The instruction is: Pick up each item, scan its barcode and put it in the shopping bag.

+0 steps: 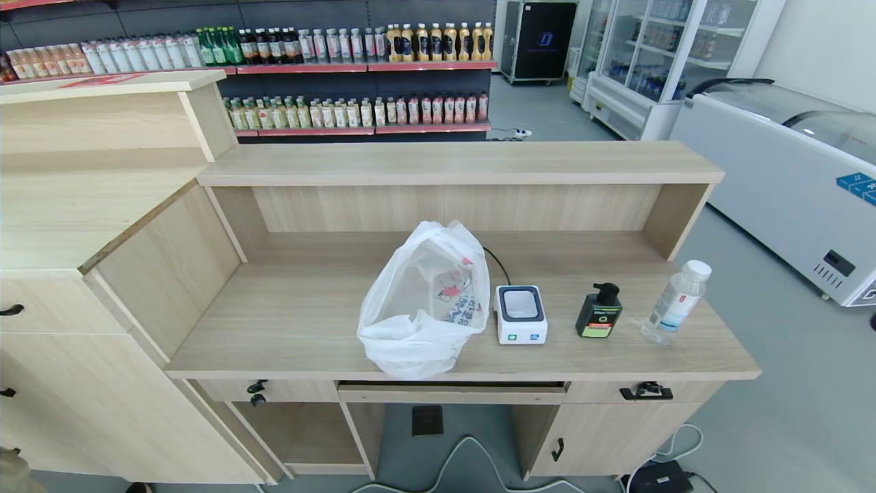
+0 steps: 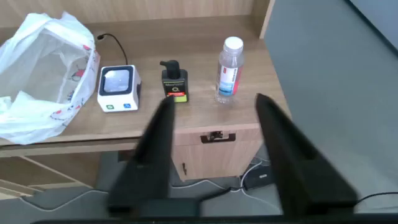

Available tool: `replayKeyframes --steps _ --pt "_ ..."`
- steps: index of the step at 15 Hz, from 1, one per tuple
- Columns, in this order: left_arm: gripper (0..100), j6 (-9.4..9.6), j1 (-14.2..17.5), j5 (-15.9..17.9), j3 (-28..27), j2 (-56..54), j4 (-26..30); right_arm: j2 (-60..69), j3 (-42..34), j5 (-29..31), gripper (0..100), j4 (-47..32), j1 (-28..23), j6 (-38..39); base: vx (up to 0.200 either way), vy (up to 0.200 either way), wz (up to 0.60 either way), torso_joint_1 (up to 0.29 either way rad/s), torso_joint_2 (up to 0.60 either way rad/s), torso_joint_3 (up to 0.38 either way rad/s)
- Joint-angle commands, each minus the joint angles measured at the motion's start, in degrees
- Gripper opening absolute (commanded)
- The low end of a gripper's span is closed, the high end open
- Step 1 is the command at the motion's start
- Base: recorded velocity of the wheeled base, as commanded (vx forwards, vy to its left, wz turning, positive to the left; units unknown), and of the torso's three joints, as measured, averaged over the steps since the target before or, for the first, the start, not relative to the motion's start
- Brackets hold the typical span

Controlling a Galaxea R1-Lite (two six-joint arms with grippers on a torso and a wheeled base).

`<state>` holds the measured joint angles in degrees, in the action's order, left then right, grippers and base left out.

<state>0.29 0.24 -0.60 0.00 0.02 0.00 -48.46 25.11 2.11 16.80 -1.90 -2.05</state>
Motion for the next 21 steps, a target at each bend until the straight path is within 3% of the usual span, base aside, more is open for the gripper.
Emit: replayKeyframes --steps 1,3,7,14,21 --pt "0 -0.03 0.0 0.0 0.0 0.0 0.0 -18.1 0.3 -1.3 100 9.2 -3.9 -1.5 0.000 0.000 0.00 0.000 0.00 0.000" --pt "0 -0.03 0.0 0.0 0.0 0.0 0.0 -26.2 -0.1 -9.1 100 17.1 -7.6 -4.5 0.000 0.000 0.00 0.000 0.00 0.000" --pt "0 -0.03 0.0 0.0 0.0 0.0 0.0 -44.0 1.6 -25.4 100 32.9 -16.8 -19.7 0.000 0.000 0.00 0.000 0.00 0.000" --pt "0 -0.03 0.0 0.0 0.0 0.0 0.0 -62.8 10.1 -31.1 100 40.0 -17.1 -31.7 0.000 0.000 0.00 0.000 0.00 0.000" --pt "0 -0.03 0.0 0.0 0.0 0.0 0.0 -71.1 16.5 -34.8 100 40.2 -13.3 -35.3 0.000 0.000 0.00 0.000 0.00 0.000"
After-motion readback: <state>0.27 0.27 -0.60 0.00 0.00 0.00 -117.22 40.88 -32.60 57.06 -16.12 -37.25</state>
